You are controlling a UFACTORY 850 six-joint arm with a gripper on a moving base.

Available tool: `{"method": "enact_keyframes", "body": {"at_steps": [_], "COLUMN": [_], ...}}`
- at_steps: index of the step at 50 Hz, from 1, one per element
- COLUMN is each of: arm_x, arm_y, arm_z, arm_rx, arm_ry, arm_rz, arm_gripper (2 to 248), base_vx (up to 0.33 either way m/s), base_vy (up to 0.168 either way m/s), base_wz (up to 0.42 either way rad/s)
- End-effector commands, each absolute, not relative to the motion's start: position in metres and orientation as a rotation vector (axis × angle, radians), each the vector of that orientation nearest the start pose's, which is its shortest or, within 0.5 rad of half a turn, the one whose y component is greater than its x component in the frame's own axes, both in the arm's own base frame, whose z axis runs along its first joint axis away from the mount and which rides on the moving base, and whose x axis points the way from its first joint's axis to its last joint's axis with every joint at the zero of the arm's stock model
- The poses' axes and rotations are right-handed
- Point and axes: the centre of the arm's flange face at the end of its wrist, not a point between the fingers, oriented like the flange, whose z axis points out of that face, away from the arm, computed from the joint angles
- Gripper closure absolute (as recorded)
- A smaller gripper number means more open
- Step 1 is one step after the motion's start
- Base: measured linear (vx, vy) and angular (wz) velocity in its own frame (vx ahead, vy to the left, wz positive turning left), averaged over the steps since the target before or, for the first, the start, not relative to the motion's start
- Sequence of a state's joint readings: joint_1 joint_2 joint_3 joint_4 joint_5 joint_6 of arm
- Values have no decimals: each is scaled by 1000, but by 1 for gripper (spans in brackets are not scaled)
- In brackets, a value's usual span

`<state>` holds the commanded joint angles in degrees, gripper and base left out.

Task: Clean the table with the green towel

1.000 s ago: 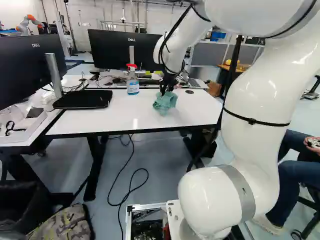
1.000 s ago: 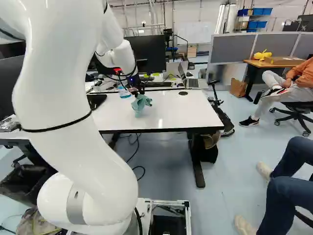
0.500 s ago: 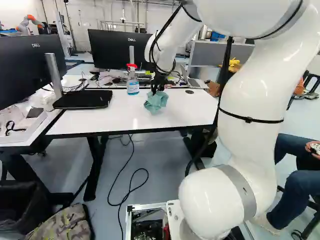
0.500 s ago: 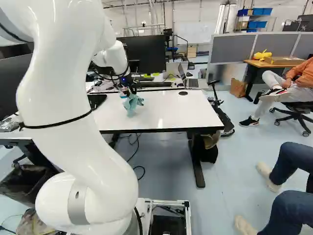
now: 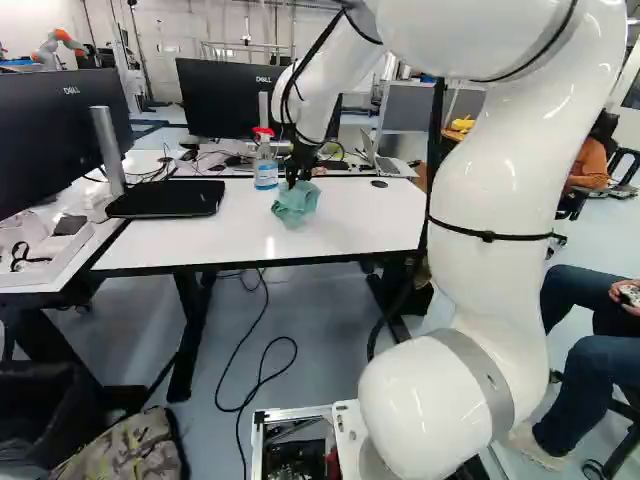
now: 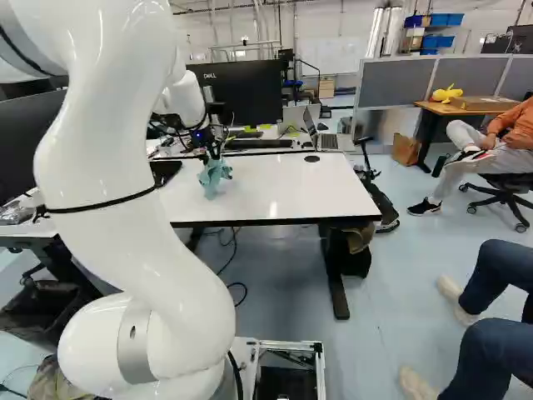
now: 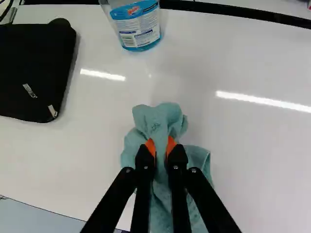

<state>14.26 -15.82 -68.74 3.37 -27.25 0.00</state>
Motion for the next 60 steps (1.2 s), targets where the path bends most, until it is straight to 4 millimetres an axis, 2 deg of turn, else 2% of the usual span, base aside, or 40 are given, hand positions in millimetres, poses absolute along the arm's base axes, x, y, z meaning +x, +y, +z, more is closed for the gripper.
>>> {"method": "enact_keyframes", "body": {"at_steps": [4,12,13,17,18,23,24,28,29,33,34,38,39,60], "arm_x": [557,557,557,557,557,557,557,557,557,557,557,557,557,553], "arm_y": [151,151,151,151,151,151,151,151,151,151,151,151,151,147], "arm_z": [521,521,521,521,521,521,521,521,521,521,521,521,521,518], "arm_rx": [-2956,-2956,-2956,-2956,-2956,-2956,-2956,-2956,-2956,-2956,-2956,-2956,-2956,-2952], "arm_ry": [-318,-318,-318,-318,-318,-318,-318,-318,-318,-318,-318,-318,-318,-310], "arm_rz": [-665,-665,-665,-665,-665,-665,-665,-665,-665,-665,-665,-665,-665,-689], "arm_gripper": [207,203,173,173,139,139,104,104,67,67,30,30,3,3], "base_vx": [0,0,0,0,0,0,0,0,0,0,0,0,0,0], "base_vy": [0,0,0,0,0,0,0,0,0,0,0,0,0,0], "base_wz": [0,0,0,0,0,0,0,0,0,0,0,0,0,0]}}
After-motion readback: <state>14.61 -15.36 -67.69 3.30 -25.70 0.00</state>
